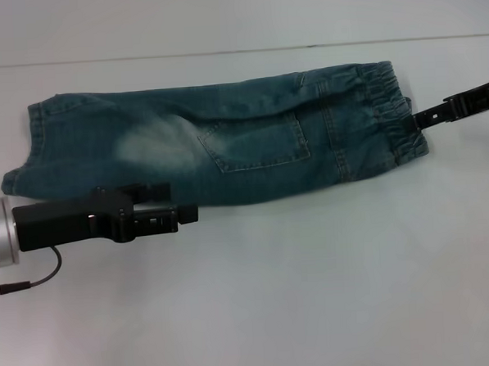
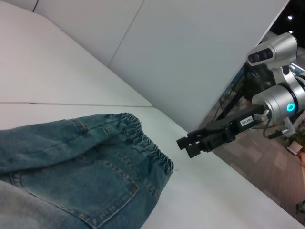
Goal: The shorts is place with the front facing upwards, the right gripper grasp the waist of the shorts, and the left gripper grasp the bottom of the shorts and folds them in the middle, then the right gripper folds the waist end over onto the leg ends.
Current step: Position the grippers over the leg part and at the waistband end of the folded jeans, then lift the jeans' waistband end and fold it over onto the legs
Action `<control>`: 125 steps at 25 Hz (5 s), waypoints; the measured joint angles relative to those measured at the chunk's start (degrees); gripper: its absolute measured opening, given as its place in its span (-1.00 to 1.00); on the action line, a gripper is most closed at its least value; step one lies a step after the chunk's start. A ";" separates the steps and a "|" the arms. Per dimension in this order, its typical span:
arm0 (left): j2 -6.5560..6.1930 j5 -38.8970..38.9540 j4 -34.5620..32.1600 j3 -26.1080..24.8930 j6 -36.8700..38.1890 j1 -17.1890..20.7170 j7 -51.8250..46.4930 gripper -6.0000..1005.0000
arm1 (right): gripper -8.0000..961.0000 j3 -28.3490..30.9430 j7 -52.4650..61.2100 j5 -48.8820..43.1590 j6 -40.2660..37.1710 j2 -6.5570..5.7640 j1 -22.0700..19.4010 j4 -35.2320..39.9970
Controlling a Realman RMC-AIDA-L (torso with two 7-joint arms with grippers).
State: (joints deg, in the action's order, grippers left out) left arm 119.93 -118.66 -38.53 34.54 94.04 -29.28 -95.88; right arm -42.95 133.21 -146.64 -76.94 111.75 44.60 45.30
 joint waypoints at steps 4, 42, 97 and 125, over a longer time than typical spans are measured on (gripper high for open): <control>0.18 0.00 0.21 0.00 -0.24 0.02 -0.01 0.77 | 0.96 -0.02 -1.05 0.25 3.36 0.19 0.12 -2.26; 0.48 -0.09 1.36 2.45 -5.40 -0.25 -0.52 0.75 | 0.90 0.22 -6.18 2.17 13.90 2.53 2.37 -12.61; 4.74 49.14 31.97 1.73 -32.16 -13.30 67.11 -0.32 | -0.87 3.76 -5.69 8.99 -9.13 -1.91 1.91 -3.42; 4.70 50.82 50.55 -4.14 -43.52 -20.74 100.19 -0.99 | -0.87 5.19 2.08 16.49 -24.25 -1.88 5.72 10.79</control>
State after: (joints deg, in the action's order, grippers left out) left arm 124.63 -67.83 12.02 30.41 50.52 -50.03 4.31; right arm -37.77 135.29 -130.15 -101.19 109.87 50.31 56.09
